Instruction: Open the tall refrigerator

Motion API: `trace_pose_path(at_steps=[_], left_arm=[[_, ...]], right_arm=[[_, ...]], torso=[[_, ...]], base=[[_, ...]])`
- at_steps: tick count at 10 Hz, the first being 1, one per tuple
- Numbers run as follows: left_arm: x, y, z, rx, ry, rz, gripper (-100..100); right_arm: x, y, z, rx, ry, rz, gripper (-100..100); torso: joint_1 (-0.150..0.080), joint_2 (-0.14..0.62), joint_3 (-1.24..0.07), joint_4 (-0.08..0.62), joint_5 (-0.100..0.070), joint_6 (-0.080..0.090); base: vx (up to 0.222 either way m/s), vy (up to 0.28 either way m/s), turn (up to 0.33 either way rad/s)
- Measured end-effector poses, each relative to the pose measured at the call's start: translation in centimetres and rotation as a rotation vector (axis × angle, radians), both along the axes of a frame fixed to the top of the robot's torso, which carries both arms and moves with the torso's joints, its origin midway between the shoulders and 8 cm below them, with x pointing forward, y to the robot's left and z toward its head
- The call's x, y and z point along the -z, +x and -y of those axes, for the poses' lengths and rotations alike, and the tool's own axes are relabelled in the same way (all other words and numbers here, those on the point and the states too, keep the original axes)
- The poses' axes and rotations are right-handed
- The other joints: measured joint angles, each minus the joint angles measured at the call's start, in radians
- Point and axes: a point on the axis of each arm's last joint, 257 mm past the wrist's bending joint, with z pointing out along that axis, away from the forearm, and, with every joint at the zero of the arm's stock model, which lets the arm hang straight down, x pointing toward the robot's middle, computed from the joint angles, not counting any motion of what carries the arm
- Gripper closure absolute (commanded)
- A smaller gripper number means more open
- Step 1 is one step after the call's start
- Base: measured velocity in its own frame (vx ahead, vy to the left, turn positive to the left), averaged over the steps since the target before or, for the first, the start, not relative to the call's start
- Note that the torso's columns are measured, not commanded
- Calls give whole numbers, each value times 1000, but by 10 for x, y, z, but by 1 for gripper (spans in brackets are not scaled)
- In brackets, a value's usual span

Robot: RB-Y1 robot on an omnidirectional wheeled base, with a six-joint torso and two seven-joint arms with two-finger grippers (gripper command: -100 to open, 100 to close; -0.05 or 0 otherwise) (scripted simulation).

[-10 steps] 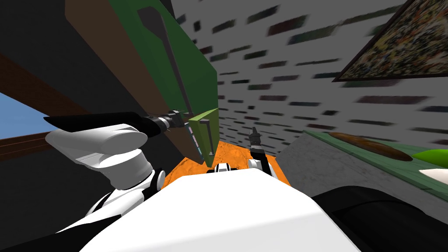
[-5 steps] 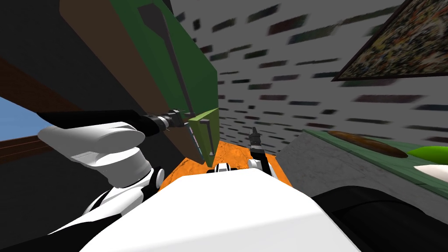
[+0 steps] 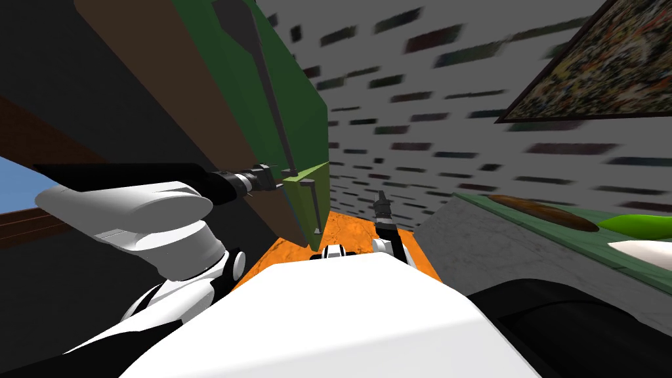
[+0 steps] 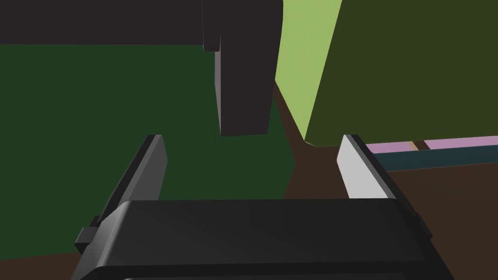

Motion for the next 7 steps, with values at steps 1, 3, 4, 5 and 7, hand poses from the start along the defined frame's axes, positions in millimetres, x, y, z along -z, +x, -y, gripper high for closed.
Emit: trace_pose_path(at_steps=[1,3,4,5,7], left_arm=[[0,1,2,1,3,-1,-100],[-3,0,-1,4,5,-4,-100],[-1,-1,-1,2,6,-10,-100],[2,3,-5,-9,4,-17,-100],[5,12,-13,-23,-3,-19,-100]], right_arm=[[0,0,0,0,0,0,0],[0,0,0,0,0,0,0],[0,0,0,0,0,0,0],[0,0,0,0,0,0,0],[0,0,0,0,0,0,0]], torso=[[1,0,0,0,0,1],[3,0,0,1,0,0],[6,4,4,-3,5,-4],[11,5,7,-6,9,-5],[16,4,6,-7,11,-7]], base=[[1,-2,-25],[-12,16,29],[-63,19,7],[-65,18,-78],[-38,14,-40]])
